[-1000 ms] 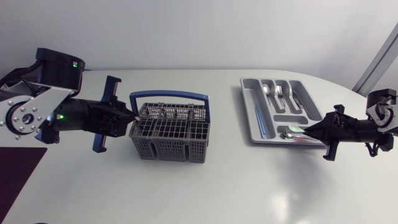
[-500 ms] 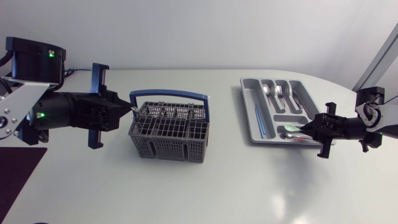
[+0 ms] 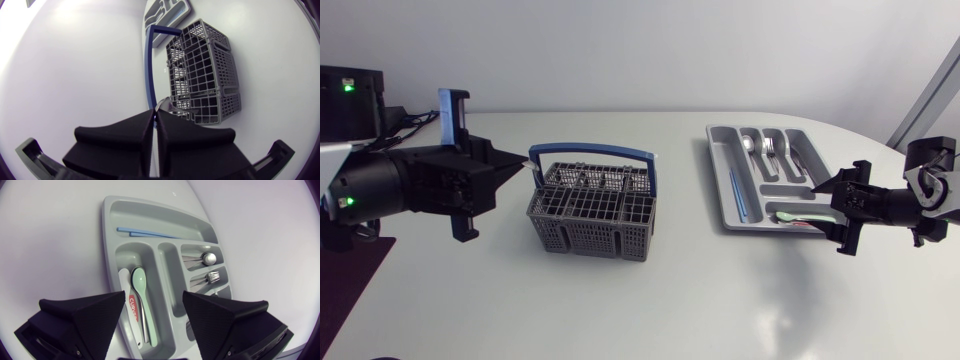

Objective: Unload the cutlery basket into the drawer organizer.

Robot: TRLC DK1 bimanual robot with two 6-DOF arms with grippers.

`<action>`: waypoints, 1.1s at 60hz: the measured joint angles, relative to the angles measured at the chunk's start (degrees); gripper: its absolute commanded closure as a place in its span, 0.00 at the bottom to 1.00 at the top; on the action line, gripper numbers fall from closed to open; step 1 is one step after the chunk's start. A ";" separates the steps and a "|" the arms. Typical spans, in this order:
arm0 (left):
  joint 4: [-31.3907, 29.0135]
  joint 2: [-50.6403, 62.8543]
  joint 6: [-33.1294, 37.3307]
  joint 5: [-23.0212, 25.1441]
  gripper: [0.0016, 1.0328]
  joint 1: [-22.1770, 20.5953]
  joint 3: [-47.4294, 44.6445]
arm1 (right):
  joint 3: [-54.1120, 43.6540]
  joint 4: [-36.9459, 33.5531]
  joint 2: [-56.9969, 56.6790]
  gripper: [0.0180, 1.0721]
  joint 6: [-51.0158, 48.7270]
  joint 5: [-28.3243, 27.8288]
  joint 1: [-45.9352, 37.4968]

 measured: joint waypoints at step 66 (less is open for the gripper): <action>-9.81 20.59 -81.29 -5.90 0.97 -19.56 22.73 | -17.77 9.25 -45.57 0.14 58.60 35.47 60.06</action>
